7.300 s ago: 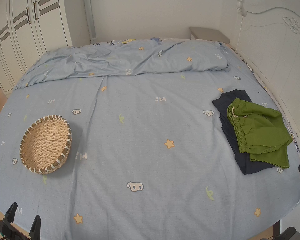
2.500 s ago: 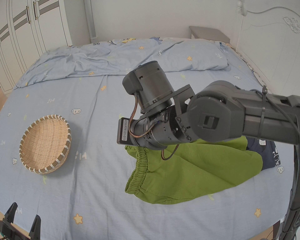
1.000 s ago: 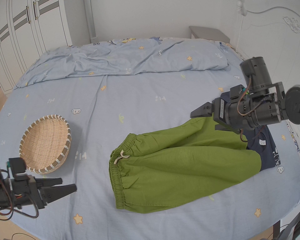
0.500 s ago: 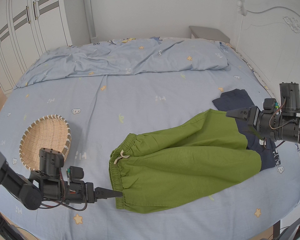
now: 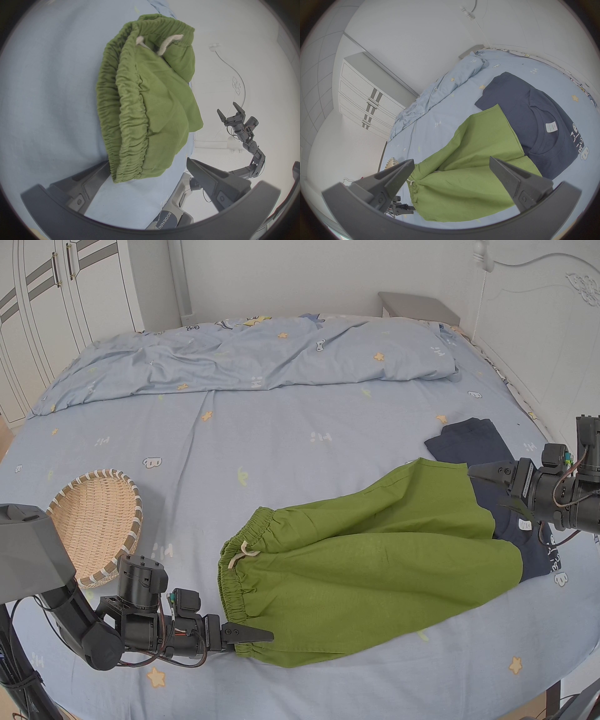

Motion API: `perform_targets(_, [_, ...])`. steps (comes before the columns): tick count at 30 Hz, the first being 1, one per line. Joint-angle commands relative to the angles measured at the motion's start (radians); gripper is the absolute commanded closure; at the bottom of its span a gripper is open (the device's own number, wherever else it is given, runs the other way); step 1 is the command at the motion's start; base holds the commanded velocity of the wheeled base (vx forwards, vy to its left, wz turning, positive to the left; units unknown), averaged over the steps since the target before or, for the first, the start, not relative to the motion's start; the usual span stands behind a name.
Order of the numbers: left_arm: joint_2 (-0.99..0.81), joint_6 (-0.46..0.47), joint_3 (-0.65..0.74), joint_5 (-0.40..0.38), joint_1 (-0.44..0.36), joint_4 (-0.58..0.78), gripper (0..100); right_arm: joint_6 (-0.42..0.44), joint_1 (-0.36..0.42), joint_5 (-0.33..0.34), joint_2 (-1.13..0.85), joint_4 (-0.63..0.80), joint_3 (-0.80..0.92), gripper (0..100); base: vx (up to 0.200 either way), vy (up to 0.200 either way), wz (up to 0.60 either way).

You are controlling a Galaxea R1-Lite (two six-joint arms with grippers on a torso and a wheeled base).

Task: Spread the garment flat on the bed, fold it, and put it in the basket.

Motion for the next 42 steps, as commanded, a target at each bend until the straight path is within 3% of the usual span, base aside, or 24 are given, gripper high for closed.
perform_targets(1, [0.032, -0.008, 0.000, 0.006, 0.004, 0.000, 0, 0.001, 0.000, 0.001, 0.000, -0.002, 0.001, 0, 0.000, 0.000, 0.00])
perform_targets(12, [0.028, 0.000, 0.030, 0.010, 0.021, 0.000, 0, 0.001, 0.004, 0.002, 0.003, 0.000, 0.004, 0, 0.000, 0.000, 0.00])
perform_targets(17, [0.032, 0.003, 0.016, 0.009, 0.069, -0.002, 0, 0.001, 0.004, 0.004, 0.004, 0.000, 0.006, 0, 0.000, 0.000, 0.00])
perform_targets(33, [0.081, -0.011, -0.006, 0.010, 0.020, -0.075, 0, 0.001, 0.020, -0.004, 0.015, -0.002, 0.006, 0, 0.000, 0.000, 0.00])
perform_targets(34, [0.081, -0.013, -0.006, 0.010, 0.020, -0.075, 100, 0.001, 0.020, -0.004, 0.015, -0.002, 0.006, 0, 0.000, 0.000, 0.00])
perform_targets(42, [0.052, -0.019, 0.014, 0.009, 0.030, -0.072, 100, 0.001, 0.020, -0.004, 0.016, -0.002, 0.006, 0, 0.000, 0.000, 0.00])
